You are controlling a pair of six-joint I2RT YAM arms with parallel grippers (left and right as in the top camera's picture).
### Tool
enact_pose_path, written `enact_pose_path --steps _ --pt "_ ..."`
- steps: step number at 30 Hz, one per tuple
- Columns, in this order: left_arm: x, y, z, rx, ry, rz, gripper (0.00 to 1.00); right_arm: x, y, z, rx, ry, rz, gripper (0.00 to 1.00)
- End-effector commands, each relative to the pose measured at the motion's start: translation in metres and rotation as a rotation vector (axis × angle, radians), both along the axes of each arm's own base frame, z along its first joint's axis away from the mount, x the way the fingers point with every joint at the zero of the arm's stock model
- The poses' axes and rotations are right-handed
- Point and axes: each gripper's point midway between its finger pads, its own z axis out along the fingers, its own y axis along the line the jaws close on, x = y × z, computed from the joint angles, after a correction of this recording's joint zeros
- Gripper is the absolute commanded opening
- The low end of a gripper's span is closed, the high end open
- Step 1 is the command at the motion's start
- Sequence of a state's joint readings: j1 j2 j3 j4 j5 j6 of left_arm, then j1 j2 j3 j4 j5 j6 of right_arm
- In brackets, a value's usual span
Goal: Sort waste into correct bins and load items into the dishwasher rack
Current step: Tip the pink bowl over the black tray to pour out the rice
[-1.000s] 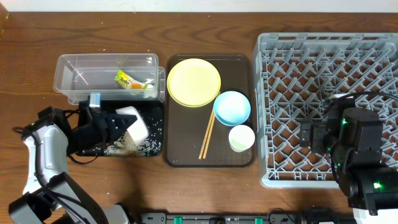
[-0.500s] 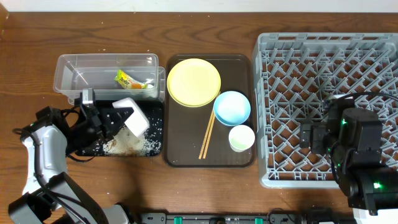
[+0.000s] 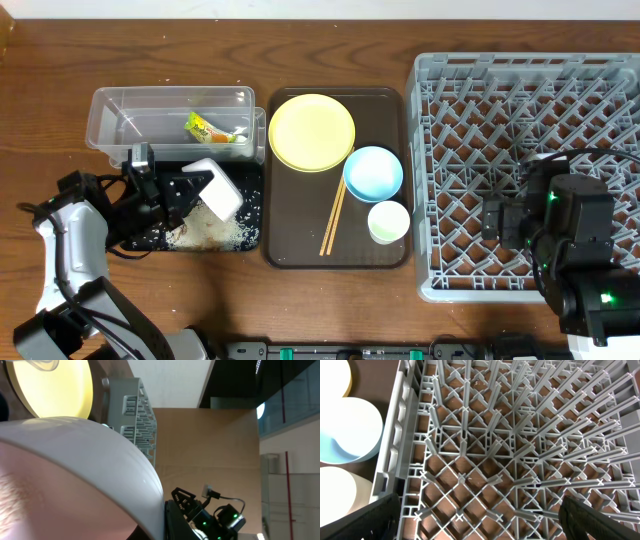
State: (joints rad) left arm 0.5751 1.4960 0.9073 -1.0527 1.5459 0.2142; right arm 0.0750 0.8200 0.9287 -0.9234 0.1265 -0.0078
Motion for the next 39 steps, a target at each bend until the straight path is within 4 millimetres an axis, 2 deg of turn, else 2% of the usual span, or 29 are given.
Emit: enact_pose_path --steps 1,3,5,7,9,12,16,19,22,23,25,26,34,39 --pt "0.002 0.003 0.002 -0.029 -0.003 0.011 0.06 0.001 -0.001 0.007 0.006 -0.018 -0.008 0.99" --pt "0.005 0.005 0.000 0.025 -0.064 0.007 0.06 0.001 -0.001 0.007 0.006 -0.018 -0.008 0.99" --pt "0.009 0.008 -0.011 0.137 -0.120 -0.004 0.06 0.001 -0.001 0.007 0.006 -0.017 -0.008 0.99" --pt "0.011 0.013 -0.026 0.238 -0.115 -0.013 0.06 0.001 -0.001 0.007 0.006 -0.015 -0.008 0.99" --pt "0.011 0.015 -0.033 0.276 -0.103 -0.016 0.06 0.000 -0.001 0.007 0.006 -0.013 -0.008 0.99" --pt "0.011 0.013 -0.028 0.234 -0.091 -0.011 0.06 0.000 -0.001 0.006 0.005 -0.011 -0.008 0.99" --pt "0.013 0.009 0.002 0.124 -0.241 0.001 0.06 0.000 -0.001 0.006 0.005 -0.011 -0.008 0.99" --pt "0.016 0.013 -0.009 0.200 -0.243 -0.006 0.06 0.000 -0.001 0.006 0.005 -0.011 -0.008 0.99" --pt "0.015 0.017 -0.029 0.249 -0.092 -0.001 0.06 0.000 -0.001 0.006 0.005 -0.011 -0.008 0.99" --pt "0.015 0.016 -0.028 0.213 -0.049 0.007 0.06 0.000 -0.001 0.006 0.005 -0.011 -0.008 0.99" --pt "0.015 0.012 -0.003 0.078 -0.114 0.011 0.06 0.000 -0.001 0.006 0.005 -0.011 -0.008 0.99" --pt "0.016 0.011 0.003 0.045 -0.115 0.013 0.06 0.000 -0.001 0.006 0.005 -0.011 -0.008 0.99" --pt "0.020 0.014 -0.002 0.104 -0.140 0.010 0.06 0.000 -0.001 0.006 0.005 -0.010 -0.008 0.99" --pt "0.014 -0.005 0.007 0.117 -0.163 -0.043 0.06 0.000 -0.001 0.006 0.006 -0.011 -0.008 0.99"
